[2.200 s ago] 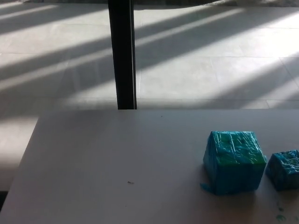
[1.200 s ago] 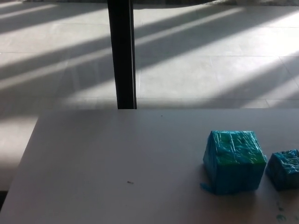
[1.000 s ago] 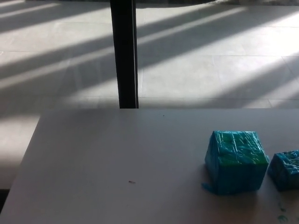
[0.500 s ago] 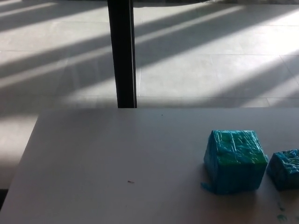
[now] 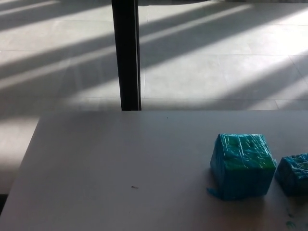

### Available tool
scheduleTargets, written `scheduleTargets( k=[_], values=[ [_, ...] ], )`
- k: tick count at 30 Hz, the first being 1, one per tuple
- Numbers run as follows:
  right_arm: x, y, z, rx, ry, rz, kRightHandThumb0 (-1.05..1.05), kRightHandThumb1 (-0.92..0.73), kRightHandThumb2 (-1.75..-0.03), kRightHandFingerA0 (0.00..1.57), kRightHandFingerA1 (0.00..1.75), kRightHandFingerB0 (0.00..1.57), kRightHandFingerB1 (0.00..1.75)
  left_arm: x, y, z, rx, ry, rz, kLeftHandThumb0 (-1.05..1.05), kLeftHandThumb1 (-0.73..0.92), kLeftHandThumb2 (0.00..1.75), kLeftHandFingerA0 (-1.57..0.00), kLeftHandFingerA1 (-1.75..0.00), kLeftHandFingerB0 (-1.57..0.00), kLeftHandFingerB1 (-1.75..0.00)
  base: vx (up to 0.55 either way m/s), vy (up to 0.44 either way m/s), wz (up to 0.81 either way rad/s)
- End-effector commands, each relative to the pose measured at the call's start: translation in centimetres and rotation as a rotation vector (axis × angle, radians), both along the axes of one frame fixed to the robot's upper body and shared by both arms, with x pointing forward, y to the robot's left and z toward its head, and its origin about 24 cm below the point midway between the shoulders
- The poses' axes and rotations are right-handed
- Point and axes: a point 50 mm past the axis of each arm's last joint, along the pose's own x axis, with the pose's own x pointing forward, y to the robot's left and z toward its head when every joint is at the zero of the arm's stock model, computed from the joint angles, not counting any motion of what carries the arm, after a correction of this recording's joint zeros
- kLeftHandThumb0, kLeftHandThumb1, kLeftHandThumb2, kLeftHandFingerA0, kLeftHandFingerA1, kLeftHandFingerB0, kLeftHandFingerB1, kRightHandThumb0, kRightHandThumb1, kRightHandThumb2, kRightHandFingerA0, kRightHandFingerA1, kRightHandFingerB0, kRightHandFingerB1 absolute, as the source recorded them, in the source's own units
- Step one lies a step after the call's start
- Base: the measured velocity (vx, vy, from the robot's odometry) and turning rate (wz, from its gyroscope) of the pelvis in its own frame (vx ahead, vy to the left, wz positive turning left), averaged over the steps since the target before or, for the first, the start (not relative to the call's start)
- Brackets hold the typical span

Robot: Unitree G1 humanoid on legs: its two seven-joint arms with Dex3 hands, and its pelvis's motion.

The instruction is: The robot uses its right hand to pick up the small cube kept on the middle on the desk and place it on the bigger cube kept next to it

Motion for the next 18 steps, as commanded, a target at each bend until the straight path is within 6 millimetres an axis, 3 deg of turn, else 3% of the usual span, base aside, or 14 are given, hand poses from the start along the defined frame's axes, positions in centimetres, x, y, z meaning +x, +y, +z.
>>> scheduleTargets(
  k=[1,2,3,4,5,6,7,13,14,15,16,17,18],
  values=[
    [0.9,0.2,0.2,-0.139,0.014,0.041,-0.4,-0.65,-0.59,0.46,0.63,0.43,0.41,-0.2,0.5,0.5,0.013,0.009,0.001,-0.72,0.8,0.64,-0.45,-0.62,-0.45,-0.47,0.0,0.0,0.0],
    [1.1,0.2,0.3,-0.148,0.017,0.04,-0.45,-0.53,-0.83,0.45,0.67,0.4,0.52,-0.2,0.5,0.5,0.01,0.006,0.003,-0.73,0.8,0.64,-0.46,-0.63,-0.43,-0.46,0.0,0.0,0.0],
    [1.3,0.3,0.3,-0.154,0.021,0.036,-0.45,-0.53,-0.83,0.45,0.67,0.4,0.52,-0.1,0.5,0.5,0.009,0.004,0.003,-0.73,0.8,0.64,-0.46,-0.63,-0.43,-0.46,0.0,0.0,0.0],
    [1.8,0.4,0.4,-0.179,0.028,0.038,-0.4,-0.65,-0.59,0.43,0.71,0.45,0.4,-0.1,0.5,0.4,-0.002,-0.008,0.02,-0.72,0.78,0.63,-0.47,-0.66,-0.42,-0.47,0.0,0.0,0.0],
    [1.9,0.4,0.4,-0.18,0.025,0.037,-0.4,-0.65,-0.59,0.43,0.71,0.45,0.4,-0.1,0.5,0.4,-0.011,-0.019,0.034,-0.72,0.78,0.63,-0.47,-0.66,-0.42,-0.47,0.0,0.0,0.0],
    [2.1,0.3,0.6,-0.193,0.023,0.039,-0.41,-0.64,-0.59,0.43,0.78,0.45,0.4,-0.1,0.5,0.4,-0.007,-0.011,0.026,-0.72,0.79,0.63,-0.48,-0.64,-0.41,-0.45,0.0,0.0,0.0],
    [2.2,0.3,0.8,-0.207,0.016,0.041,-0.46,-0.51,-0.84,0.45,0.76,0.39,0.53,-0.1,0.5,0.4,0.003,-0.003,0.024,-0.73,0.79,0.63,-0.5,-0.64,-0.43,-0.45,0.0,0.0,0.0],
    [3.2,0.4,2.4,-0.284,-0.024,0.064,-0.52,-0.5,-0.85,0.43,0.73,0.38,0.52,-0.1,0.4,0.4,0.015,0.006,-0.002,-0.73,0.8,0.64,-0.46,-0.61,-0.41,-0.45,0.0,0.0,0.0],
    [3.3,0.4,2.7,-0.363,-0.007,0.071,-0.64,-0.65,-0.6,0.25,0.61,0.38,0.34,-0.1,0.4,0.4,0.014,0.006,0.0,-0.72,0.8,0.64,-0.47,-0.61,-0.43,-0.46,0.0,0.0,0.0],
    [3.4,0.4,3.0,-0.476,0.017,0.075,-0.64,-0.65,-0.6,0.25,0.61,0.38,0.34,-0.1,0.4,0.4,0.012,0.004,0.004,-0.72,0.8,0.64,-0.47,-0.61,-0.43,-0.46,0.0,0.0,0.0],
    [3.4,0.5,3.2,-0.599,0.032,0.104,-0.81,-0.54,-0.9,0.03,0.52,0.18,0.43,-0.1,0.4,0.4,0.015,0.007,-0.023,-0.74,0.81,0.64,-0.43,-0.61,-0.4,-0.45,0.0,0.0,0.0],
    [3.4,0.5,3.2,-0.622,0.037,0.117,-0.81,-0.51,-0.92,0.0,0.33,0.18,0.42,-0.1,0.4,0.4,0.019,0.012,-0.013,-0.74,0.8,0.64,-0.46,-0.61,-0.42,-0.45,0.0,0.0,0.0],
    [3.4,0.6,3.3,-0.64,0.046,0.124,-0.91,-0.55,-0.92,0.08,0.1,0.17,0.38,-0.1,0.4,0.3,0.016,0.009,-0.005,-0.73,0.8,0.64,-0.49,-0.63,-0.43,-0.46,0.0,0.0,0.0]
  ],
)
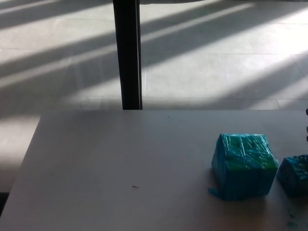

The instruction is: The robot uses its right hand to pick up the small cube kept on the middle on the desk and place it on the bigger cube kept next to it

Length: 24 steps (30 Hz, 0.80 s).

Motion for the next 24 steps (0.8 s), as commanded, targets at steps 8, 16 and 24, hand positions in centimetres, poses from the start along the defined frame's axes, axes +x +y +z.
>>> scheduleTargets(
  k=[8,16,24],
  values=[
    [0.4,1.0,1.2,-0.572,0.084,0.122,-1.04,-0.6,-1.0,0.0,0.02,0.05,0.13,-0.2,0.4,0.4,0.014,0.02,-0.006,-0.74,0.8,0.64,-0.42,-0.59,-0.41,-0.45,0.0,0.0,0.0],
    [0.3,2.0,-0.5,-0.706,0.201,0.162,-1.0,-0.67,-0.63,0.0,0.0,0.0,0.0,-0.3,0.5,0.4,0.016,0.013,0.007,-0.74,0.79,0.64,-0.46,-0.6,-0.44,-0.45,0.0,0.0,0.0],
    [0.3,2.3,-1.3,-0.655,0.264,0.201,-1.01,-0.51,-0.86,0.0,0.0,0.0,0.01,-0.2,0.5,0.4,-0.002,-0.003,0.018,-0.76,0.78,0.63,-0.43,-0.61,-0.43,-0.45,0.0,0.0,0.0]
  ],
)
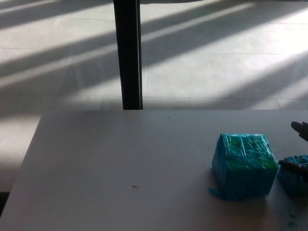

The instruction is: The robot uses its right hand to pick up the small cube kept on the middle on the desk and place it on the bigger cube kept next to it

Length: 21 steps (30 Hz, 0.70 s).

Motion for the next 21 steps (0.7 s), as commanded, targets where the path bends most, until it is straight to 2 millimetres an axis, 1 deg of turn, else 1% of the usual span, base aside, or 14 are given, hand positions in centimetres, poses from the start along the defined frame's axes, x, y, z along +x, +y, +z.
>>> scheduleTargets(
  k=[1,3,4,5,7,10,11,12,14,16,18,19,20,21],
  values=[
    [0.0,-0.5,0.0,-0.09,0.052,-0.002,-1.0,-0.49,-0.85,0.0,0.0,0.0,0.02,-0.2,0.5,0.4,-0.007,-0.015,0.029,-0.75,0.78,0.63,-0.47,-0.59,-0.43,-0.45,0.0,0.0,0.0],
    [-0.1,-0.4,-0.3,-0.09,0.062,0.001,-0.99,-0.48,-0.83,0.0,0.0,0.0,0.02,-0.2,0.5,0.4,-0.001,-0.011,0.025,-0.75,0.78,0.63,-0.48,-0.6,-0.44,-0.46,0.0,0.0,0.0],
    [-0.1,-0.3,-0.5,-0.09,0.076,0.002,-0.99,-0.54,-0.96,0.0,0.16,0.0,0.0,-0.2,0.5,0.5,0.015,0.006,0.007,-0.76,0.8,0.63,-0.48,-0.6,-0.45,-0.45,0.0,0.0,0.0],
    [0.0,-0.4,-0.5,-0.094,0.088,0.007,-1.0,-0.55,-0.96,0.0,0.17,0.0,0.0,0.0,0.5,0.5,0.013,-0.004,0.007,-0.77,0.79,0.64,-0.48,-0.61,-0.43,-0.45,0.0,0.0,0.0],
    [-0.2,-0.8,-1.2,-0.123,0.117,0.005,-1.0,-0.55,-0.96,0.0,0.15,0.0,0.0,0.0,0.5,0.5,0.015,-0.004,0.003,-0.76,0.79,0.64,-0.47,-0.59,-0.43,-0.45,0.0,0.0,0.0],
    [-0.3,-1.3,-1.5,-0.136,0.143,-0.01,-1.01,-0.56,-0.97,0.0,0.16,0.0,0.0,0.1,0.6,0.7,0.012,-0.004,-0.012,-0.76,0.81,0.64,-0.44,-0.6,-0.41,-0.44,0.0,0.0,0.0],
    [-0.4,-1.5,-1.7,-0.133,0.143,-0.019,-1.0,-0.55,-0.95,0.0,0.16,0.0,0.0,0.1,0.6,0.7,0.003,-0.015,0.005,-0.75,0.8,0.64,-0.44,-0.59,-0.4,-0.44,0.0,0.0,0.0],
    [-0.5,-1.6,-1.9,-0.13,0.146,-0.025,-0.99,-0.55,-0.93,0.0,0.16,0.0,0.0,0.1,0.6,0.7,0.007,-0.004,0.008,-0.76,0.79,0.64,-0.48,-0.6,-0.43,-0.44,0.0,0.0,0.0],
    [-0.6,-1.9,-2.1,-0.134,0.159,-0.031,-0.99,-0.56,-0.92,0.0,0.14,0.0,0.0,0.1,0.6,0.7,0.002,-0.01,0.008,-0.76,0.79,0.64,-0.46,-0.6,-0.42,-0.45,0.0,0.0,0.0],
    [-0.7,-1.7,-2.5,-0.128,0.171,-0.022,-1.0,-0.58,-0.9,0.0,0.11,0.0,0.0,0.1,0.7,0.8,0.009,-0.014,0.007,-0.76,0.79,0.64,-0.46,-0.61,-0.42,-0.46,0.0,0.0,0.0],
    [-0.8,-1.6,-2.6,-0.123,0.172,-0.017,-1.01,-0.59,-0.89,0.0,0.08,0.04,0.0,0.2,0.7,0.8,0.009,-0.015,0.002,-0.76,0.79,0.64,-0.44,-0.6,-0.42,-0.45,0.0,0.0,0.0],
    [-0.8,-1.1,-2.9,-0.132,0.179,0.004,-1.01,-0.6,-0.87,0.0,0.03,0.09,0.0,0.2,0.7,0.8,0.004,-0.026,0.005,-0.77,0.78,0.63,-0.42,-0.62,-0.42,-0.47,0.0,0.0,0.0],
    [-0.7,-0.9,-3.0,-0.137,0.182,0.018,-1.0,-0.59,-0.87,0.0,0.03,0.09,0.0,0.2,0.7,0.8,0.021,-0.006,-0.007,-0.76,0.79,0.64,-0.44,-0.59,-0.44,-0.45,0.0,0.0,0.0],
    [-0.8,-0.7,-3.0,-0.133,0.19,0.031,-0.98,-0.57,-0.85,0.0,0.05,0.06,0.0,0.3,0.7,0.8,0.018,-0.007,-0.017,-0.76,0.8,0.64,-0.42,-0.59,-0.4,-0.45,0.0,0.0,0.0]
  ],
)
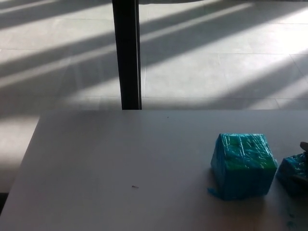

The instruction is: The robot uses its right hand to pick up the small cube kept on the middle on the desk and place it on the bigger cube kept next to it

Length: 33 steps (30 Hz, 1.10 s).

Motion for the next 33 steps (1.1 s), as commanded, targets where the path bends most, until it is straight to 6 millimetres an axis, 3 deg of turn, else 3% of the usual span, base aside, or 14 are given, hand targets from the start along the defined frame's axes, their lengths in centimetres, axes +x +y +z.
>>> scheduleTargets(
  k=[1,4,6,8,11,12,14,15,17,19,22,31,32,33],
  values=[
    [-0.2,1.1,-0.8,-0.023,0.057,0.072,-0.92,-0.53,-0.8,0.0,0.02,0.11,0.0,0.0,0.6,0.7,0.013,-0.002,-0.005,-0.74,0.81,0.63,-0.43,-0.59,-0.42,-0.44,0.0,0.0,0.0],
    [-0.2,1.3,-1.0,-0.018,0.071,0.079,-0.61,-0.52,-0.63,0.0,0.0,0.0,0.22,0.1,0.6,0.7,0.026,0.004,-0.019,-0.74,0.81,0.64,-0.46,-0.59,-0.43,-0.45,0.0,0.0,0.0],
    [-0.3,1.3,-1.4,-0.006,0.084,0.067,-0.6,-0.42,-0.81,0.0,0.33,0.0,0.26,0.1,0.6,0.7,0.011,-0.004,-0.002,-0.76,0.8,0.64,-0.46,-0.59,-0.42,-0.44,0.0,0.0,0.0],
    [-0.4,1.4,-1.5,0.027,0.061,0.078,-0.44,-0.65,-0.65,0.33,0.77,0.08,0.18,0.2,0.7,0.8,0.026,0.0,-0.008,-0.81,0.65,0.81,-0.47,-0.63,-0.4,-0.5,0.0,0.0,0.0],
    [-0.6,1.1,-1.8,0.105,0.038,0.082,-0.33,-0.7,-0.62,0.67,0.65,0.11,0.25,0.2,0.6,0.7,0.021,-0.002,-0.021,-0.76,0.81,0.64,-0.47,-0.61,-0.42,-0.46,0.0,0.0,0.0],
    [-0.8,1.0,-1.9,0.121,0.036,0.08,-0.26,-0.51,-0.96,0.69,0.75,0.0,0.44,0.1,0.6,0.7,0.021,-0.002,-0.016,-0.76,0.8,0.64,-0.44,-0.6,-0.43,-0.46,0.0,0.0,0.0],
    [-0.8,1.0,-1.9,0.118,0.038,0.084,-0.26,-0.51,-0.96,0.69,0.75,0.0,0.44,0.1,0.6,0.7,0.017,-0.005,-0.014,-0.76,0.8,0.64,-0.44,-0.6,-0.43,-0.46,0.0,0.0,0.0],
    [-0.9,1.0,-2.1,0.088,0.047,0.089,-0.27,-0.76,-0.62,0.88,0.89,0.21,0.29,0.1,0.6,0.7,0.022,-0.002,-0.01,-0.76,0.8,0.64,-0.43,-0.59,-0.43,-0.45,0.0,0.0,0.0],
    [-0.9,1.0,-2.1,-0.031,0.054,0.148,-0.21,-0.78,-0.64,0.87,1.22,0.4,0.34,0.0,0.5,0.6,0.025,0.003,-0.005,-0.77,0.8,0.64,-0.45,-0.6,-0.45,-0.45,0.0,0.0,0.0],
    [-1.1,1.1,-2.2,-0.142,0.056,0.209,-0.15,-0.77,-0.79,0.77,1.37,0.91,0.56,0.0,0.5,0.6,0.007,-0.016,0.01,-0.74,0.79,0.63,-0.47,-0.61,-0.41,-0.45,0.0,0.0,0.0],
    [-1.3,0.9,-2.4,-0.185,0.057,0.231,-0.19,-0.68,-0.97,0.86,1.41,0.93,0.94,0.0,0.5,0.6,-0.005,-0.027,0.022,-0.74,0.78,0.63,-0.47,-0.64,-0.44,-0.48,0.0,0.0,0.0],
    [-1.8,0.0,-2.7,-0.207,0.024,0.233,-0.23,-0.72,-0.81,0.79,1.59,0.76,1.16,-0.4,0.6,0.5,0.011,-0.005,0.016,-0.75,0.79,0.64,-0.43,-0.59,-0.41,-0.45,0.0,0.0,0.0],
    [-1.9,-0.3,-2.6,-0.199,0.016,0.226,-0.28,-0.71,-0.83,0.84,1.57,0.8,1.15,-0.6,0.6,0.4,-0.002,-0.02,0.02,-0.75,0.62,1.01,-0.42,-0.66,-0.35,-0.56,0.0,0.0,0.0],
    [-1.9,-0.5,-2.5,-0.196,0.011,0.225,-0.23,-0.72,-0.85,0.77,1.6,0.73,1.22,-0.6,0.6,0.4,-0.006,-0.026,0.028,-0.74,0.78,0.63,-0.46,-0.61,-0.41,-0.47,0.0,0.0,0.0]
  ],
)
